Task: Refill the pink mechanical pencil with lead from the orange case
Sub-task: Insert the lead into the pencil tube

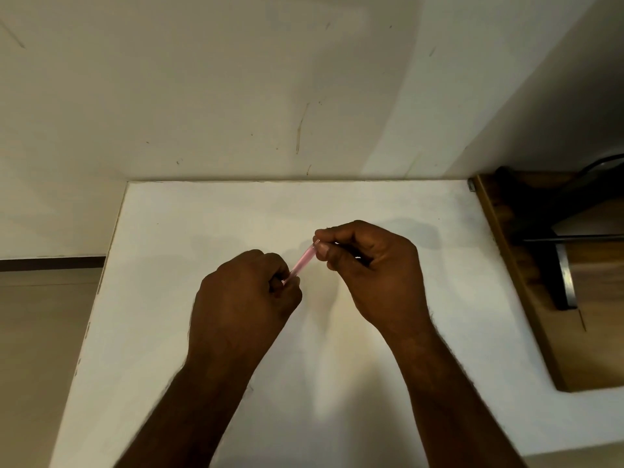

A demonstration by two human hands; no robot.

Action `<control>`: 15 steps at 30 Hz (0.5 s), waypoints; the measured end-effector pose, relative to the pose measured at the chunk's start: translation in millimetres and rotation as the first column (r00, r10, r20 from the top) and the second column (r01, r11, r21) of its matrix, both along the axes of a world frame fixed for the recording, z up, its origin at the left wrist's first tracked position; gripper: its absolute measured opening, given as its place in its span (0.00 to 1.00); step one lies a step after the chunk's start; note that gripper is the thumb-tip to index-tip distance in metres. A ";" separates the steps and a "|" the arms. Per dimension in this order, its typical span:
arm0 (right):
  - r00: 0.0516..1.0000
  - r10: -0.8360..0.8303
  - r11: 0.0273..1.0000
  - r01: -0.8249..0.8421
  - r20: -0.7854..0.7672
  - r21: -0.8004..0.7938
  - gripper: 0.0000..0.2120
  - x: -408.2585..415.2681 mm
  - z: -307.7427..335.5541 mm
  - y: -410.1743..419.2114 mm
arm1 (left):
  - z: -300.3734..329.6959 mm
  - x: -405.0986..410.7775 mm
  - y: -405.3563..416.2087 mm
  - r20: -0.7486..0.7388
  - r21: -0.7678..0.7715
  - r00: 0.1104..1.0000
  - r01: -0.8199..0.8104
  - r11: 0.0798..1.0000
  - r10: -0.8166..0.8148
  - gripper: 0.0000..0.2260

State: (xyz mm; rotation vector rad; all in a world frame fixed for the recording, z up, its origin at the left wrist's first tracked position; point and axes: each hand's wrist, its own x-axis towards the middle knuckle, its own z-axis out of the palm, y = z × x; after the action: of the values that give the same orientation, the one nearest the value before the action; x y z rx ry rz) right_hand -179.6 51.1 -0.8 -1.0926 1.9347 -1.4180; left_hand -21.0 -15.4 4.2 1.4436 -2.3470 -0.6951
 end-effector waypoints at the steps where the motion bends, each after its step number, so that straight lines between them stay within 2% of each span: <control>1: 1.000 0.000 1.000 0.000 -0.003 -0.004 0.07 0.3 0.4 -0.2 | 0.7 0.2 0.5 -0.010 -0.011 1.000 0.008 1.000 -0.009 0.06; 4: 0.999 0.019 1.000 -0.019 0.040 -0.006 0.11 1.8 1.5 -1.2 | 3.6 -1.5 2.4 -0.083 -0.029 0.996 0.035 0.999 -0.037 0.05; 9: 0.995 0.030 0.996 -0.038 0.094 0.085 0.24 6.3 3.5 -2.6 | 6.4 -6.4 4.1 -0.184 -0.001 0.975 0.125 0.992 -0.123 0.06; 13: 0.987 -0.083 0.993 0.072 0.135 0.090 0.15 2.7 2.3 -2.8 | 6.0 -5.9 4.7 -0.260 0.061 0.955 0.167 0.984 -0.146 0.08; 15: 0.984 -0.180 0.975 0.180 -0.013 0.133 0.11 -2.9 -3.5 -2.2 | 4.2 -3.7 1.6 -0.273 0.071 0.956 0.128 0.989 -0.104 0.08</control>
State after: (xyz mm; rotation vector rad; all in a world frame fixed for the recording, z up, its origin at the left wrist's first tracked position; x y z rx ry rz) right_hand -182.5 48.9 -4.2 -0.8752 2.1409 -1.3570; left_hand -24.8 -13.8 8.4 1.1662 -2.2251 -0.9722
